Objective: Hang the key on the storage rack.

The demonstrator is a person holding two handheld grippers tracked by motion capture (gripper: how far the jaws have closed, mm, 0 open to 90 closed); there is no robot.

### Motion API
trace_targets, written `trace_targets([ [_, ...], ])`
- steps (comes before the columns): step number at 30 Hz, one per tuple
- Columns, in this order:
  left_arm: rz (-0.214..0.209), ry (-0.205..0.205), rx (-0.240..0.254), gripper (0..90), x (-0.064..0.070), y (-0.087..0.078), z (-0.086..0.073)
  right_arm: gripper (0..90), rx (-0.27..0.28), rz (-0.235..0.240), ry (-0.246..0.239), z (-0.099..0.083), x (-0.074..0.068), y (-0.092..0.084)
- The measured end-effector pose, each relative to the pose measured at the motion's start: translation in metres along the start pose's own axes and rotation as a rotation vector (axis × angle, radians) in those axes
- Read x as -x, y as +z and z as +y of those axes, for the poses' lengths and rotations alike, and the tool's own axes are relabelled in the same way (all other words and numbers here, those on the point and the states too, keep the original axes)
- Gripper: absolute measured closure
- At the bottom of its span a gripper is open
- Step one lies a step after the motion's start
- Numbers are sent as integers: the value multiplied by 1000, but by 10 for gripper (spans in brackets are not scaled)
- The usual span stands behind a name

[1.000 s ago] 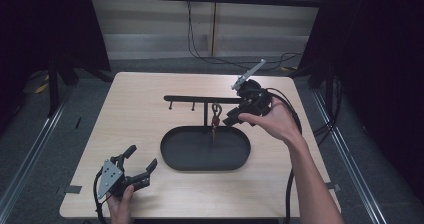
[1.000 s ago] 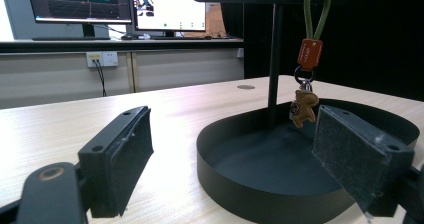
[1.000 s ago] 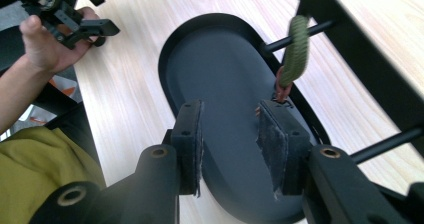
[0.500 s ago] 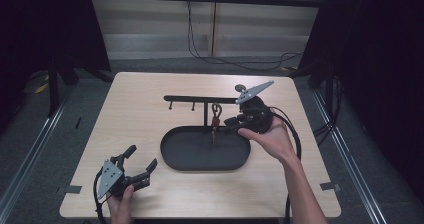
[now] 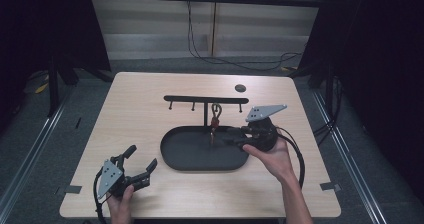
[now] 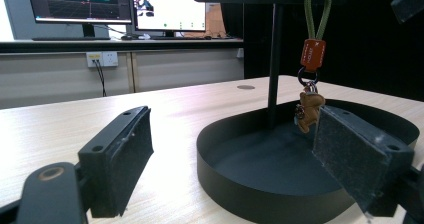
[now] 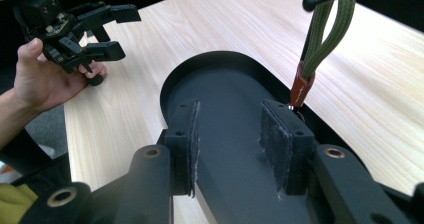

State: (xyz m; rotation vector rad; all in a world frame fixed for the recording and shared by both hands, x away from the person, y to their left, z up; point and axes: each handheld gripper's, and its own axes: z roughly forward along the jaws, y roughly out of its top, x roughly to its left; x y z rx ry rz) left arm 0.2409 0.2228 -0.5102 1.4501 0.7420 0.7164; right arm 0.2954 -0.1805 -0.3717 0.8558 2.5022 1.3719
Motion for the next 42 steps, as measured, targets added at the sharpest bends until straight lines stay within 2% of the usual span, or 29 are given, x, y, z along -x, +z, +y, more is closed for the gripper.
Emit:
trace_targets([
  [5, -1, -2, -1, 158, 0, 0, 0, 582, 22, -47, 5, -19, -2, -2],
  [7, -1, 1, -5, 158, 0, 0, 0, 583, 62, -62, 16, -28, -2, -3],
  [11, -1, 2, -4, 158, 0, 0, 0, 559, 108, -87, 28, -44, -2, 0],
  [16, -1, 3, -5, 158, 0, 0, 0, 535, 139, -99, 48, -61, -3, 6],
  [17, -2, 1, -5, 158, 0, 0, 0, 533, 194, -100, 64, -73, -5, 8],
  [19, -4, 2, -6, 158, 0, 0, 0, 530, 227, -109, 83, -81, -5, 9],
  [21, -4, 2, -6, 158, 0, 0, 0, 528, 248, -122, 98, -90, -5, 11],
  [23, -4, 2, -5, 158, 0, 0, 0, 505, 244, -138, 116, -98, -6, 15],
  [25, -4, 2, -6, 158, 0, 0, 0, 487, 261, -169, 114, -106, -8, 18],
  [27, -4, 2, -6, 158, 0, 0, 0, 482, 273, -172, 122, -109, -8, 19],
  [29, -4, 2, -6, 158, 0, 0, 0, 462, 332, -200, 142, -122, -9, 24],
  [32, -4, 2, -6, 158, 0, 0, 0, 443, 355, -231, 152, -130, -9, 28],
  [34, -4, 2, -5, 158, 0, 0, 0, 434, 361, -232, 161, -132, -8, 29],
  [35, -4, 2, -5, 158, 0, 0, 0, 408, 375, -237, 186, -137, -7, 32],
  [36, -5, 3, -6, 158, 0, 0, 0, 399, 379, -244, 190, -139, -7, 32],
  [38, -5, 2, -6, 158, 0, 0, 0, 402, 382, -250, 183, -139, -7, 31],
  [42, -6, 6, -8, 158, 0, -1, 0, 329, 379, -261, 188, -140, -9, 33],
])
